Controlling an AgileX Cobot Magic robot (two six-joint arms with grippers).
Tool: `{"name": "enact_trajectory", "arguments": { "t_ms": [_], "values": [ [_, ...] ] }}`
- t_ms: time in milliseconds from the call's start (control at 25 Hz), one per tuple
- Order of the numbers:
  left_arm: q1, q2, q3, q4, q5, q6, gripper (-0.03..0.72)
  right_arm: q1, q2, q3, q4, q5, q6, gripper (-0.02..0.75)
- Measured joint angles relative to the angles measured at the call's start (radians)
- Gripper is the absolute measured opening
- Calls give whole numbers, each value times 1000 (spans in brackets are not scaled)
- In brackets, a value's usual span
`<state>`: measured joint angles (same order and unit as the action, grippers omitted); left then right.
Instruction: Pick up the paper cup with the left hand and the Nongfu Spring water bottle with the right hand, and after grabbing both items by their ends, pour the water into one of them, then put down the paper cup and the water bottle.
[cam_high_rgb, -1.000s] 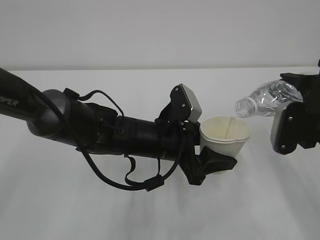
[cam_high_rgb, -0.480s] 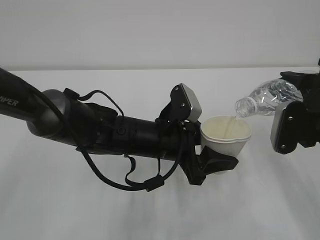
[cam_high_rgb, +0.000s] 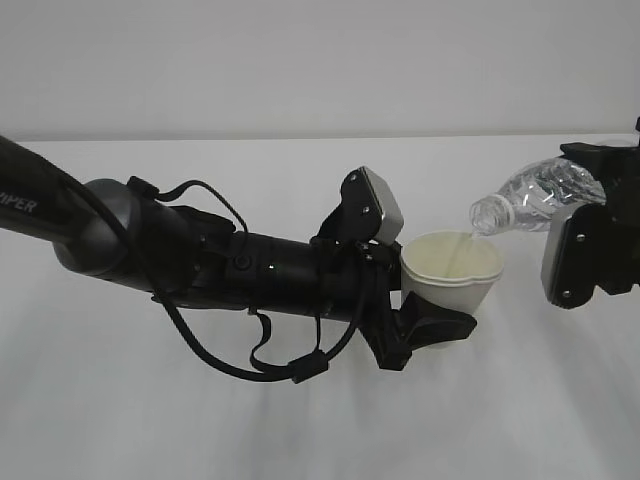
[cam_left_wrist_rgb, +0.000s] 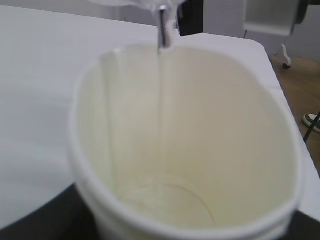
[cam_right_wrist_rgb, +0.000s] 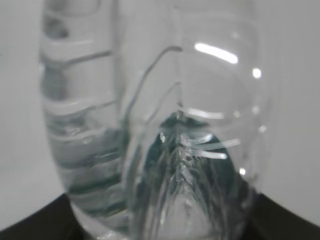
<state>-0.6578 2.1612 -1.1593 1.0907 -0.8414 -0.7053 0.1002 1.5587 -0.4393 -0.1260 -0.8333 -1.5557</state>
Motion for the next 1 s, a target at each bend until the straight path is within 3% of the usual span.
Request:
{"name": "enact_trajectory", "arguments": {
  "t_ms": [1000],
  "values": [
    [0, 0, 0, 0, 0, 0, 452, 0, 0, 0, -1, -4, -25, 407]
  ]
}}
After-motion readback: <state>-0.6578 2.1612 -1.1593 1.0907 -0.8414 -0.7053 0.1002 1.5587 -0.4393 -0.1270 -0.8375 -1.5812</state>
